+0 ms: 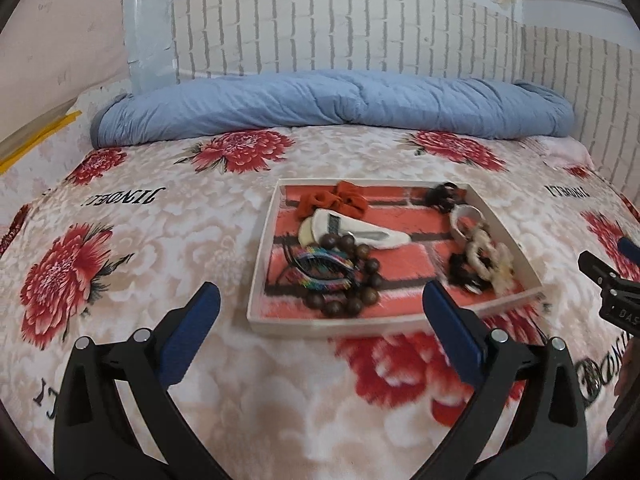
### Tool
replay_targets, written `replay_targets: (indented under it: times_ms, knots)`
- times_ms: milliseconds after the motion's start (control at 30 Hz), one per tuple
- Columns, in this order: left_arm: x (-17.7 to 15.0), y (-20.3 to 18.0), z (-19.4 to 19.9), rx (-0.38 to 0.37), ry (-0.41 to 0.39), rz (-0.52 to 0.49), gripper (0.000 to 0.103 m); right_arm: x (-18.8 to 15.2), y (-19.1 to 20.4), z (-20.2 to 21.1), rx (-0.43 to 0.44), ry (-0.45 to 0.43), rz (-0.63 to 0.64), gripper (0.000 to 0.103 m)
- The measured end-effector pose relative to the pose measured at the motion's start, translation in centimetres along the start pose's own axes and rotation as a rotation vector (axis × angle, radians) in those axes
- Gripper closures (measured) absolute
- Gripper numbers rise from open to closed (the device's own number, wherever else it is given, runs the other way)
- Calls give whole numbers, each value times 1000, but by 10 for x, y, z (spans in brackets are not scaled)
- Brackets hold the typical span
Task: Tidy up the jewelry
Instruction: 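Move the left tool to the dark knotted hair tie while the right tool reaches the leather cord bracelet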
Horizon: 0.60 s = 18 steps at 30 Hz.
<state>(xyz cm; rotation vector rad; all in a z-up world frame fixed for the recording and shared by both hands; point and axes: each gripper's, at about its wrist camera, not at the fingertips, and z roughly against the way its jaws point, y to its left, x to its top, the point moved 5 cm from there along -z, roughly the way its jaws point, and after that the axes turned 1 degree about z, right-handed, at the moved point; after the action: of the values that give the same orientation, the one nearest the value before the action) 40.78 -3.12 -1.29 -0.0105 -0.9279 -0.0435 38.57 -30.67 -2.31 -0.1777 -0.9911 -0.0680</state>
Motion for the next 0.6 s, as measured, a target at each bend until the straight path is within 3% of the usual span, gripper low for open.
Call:
replay_targets:
  times_ms: [200,467,600]
  knots:
    - [-32,-16,30,-14,23,-19,5,-32,-28,27,-86,33,13,5]
    - [-82,-23,45,-28,94,-12,5,-78,-47,45,-85,79,-5,5]
    - [-104,-26,46,-28,131,-14,5,-97,-50,43,-33,136,-20,5]
